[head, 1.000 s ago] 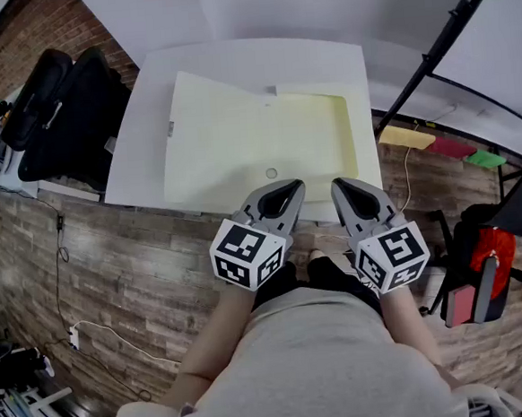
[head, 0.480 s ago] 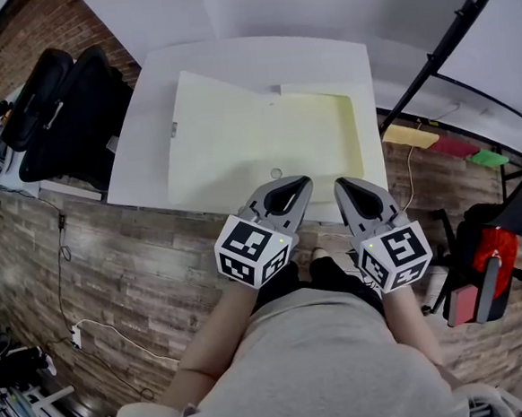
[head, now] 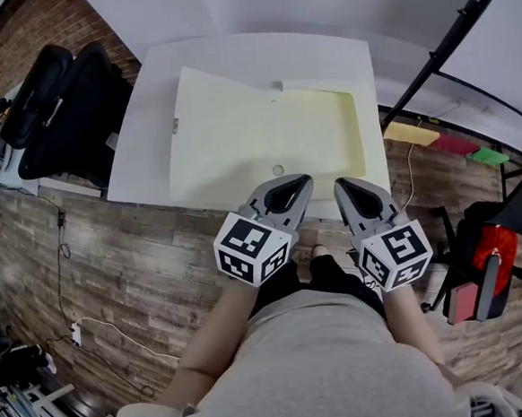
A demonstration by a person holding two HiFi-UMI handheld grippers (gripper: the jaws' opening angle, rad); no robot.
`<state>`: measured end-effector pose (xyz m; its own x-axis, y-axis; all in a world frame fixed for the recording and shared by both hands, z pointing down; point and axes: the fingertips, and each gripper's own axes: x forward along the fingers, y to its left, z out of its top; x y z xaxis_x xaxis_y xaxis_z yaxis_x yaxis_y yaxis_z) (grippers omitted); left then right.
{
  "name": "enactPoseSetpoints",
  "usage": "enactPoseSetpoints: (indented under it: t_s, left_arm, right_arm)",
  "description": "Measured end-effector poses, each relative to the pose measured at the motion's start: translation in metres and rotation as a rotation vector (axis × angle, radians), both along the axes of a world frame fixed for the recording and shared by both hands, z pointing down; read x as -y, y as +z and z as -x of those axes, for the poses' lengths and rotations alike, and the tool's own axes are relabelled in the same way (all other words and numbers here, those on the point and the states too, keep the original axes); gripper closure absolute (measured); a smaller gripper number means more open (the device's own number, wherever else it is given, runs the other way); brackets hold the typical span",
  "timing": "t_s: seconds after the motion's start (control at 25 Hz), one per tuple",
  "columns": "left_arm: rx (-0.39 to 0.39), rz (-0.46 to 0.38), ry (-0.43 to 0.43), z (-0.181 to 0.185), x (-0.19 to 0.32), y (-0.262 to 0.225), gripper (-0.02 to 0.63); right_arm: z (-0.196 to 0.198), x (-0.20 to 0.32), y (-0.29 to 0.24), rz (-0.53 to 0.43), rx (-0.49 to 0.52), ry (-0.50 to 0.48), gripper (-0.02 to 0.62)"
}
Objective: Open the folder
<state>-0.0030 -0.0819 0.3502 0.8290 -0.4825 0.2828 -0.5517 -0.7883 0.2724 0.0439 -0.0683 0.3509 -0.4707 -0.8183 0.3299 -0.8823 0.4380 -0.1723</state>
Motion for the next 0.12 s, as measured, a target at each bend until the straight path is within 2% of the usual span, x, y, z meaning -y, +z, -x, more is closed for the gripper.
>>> enactPoseSetpoints:
  t_s: [0.12]
  left_arm:
    - [-0.002, 0.002, 0.000, 0.0000, -0.0007, -0.0003, 0.588]
  right_arm:
    - [0.0012, -0.0004, -0.0005, -0.001, -0.002, -0.003, 0.574]
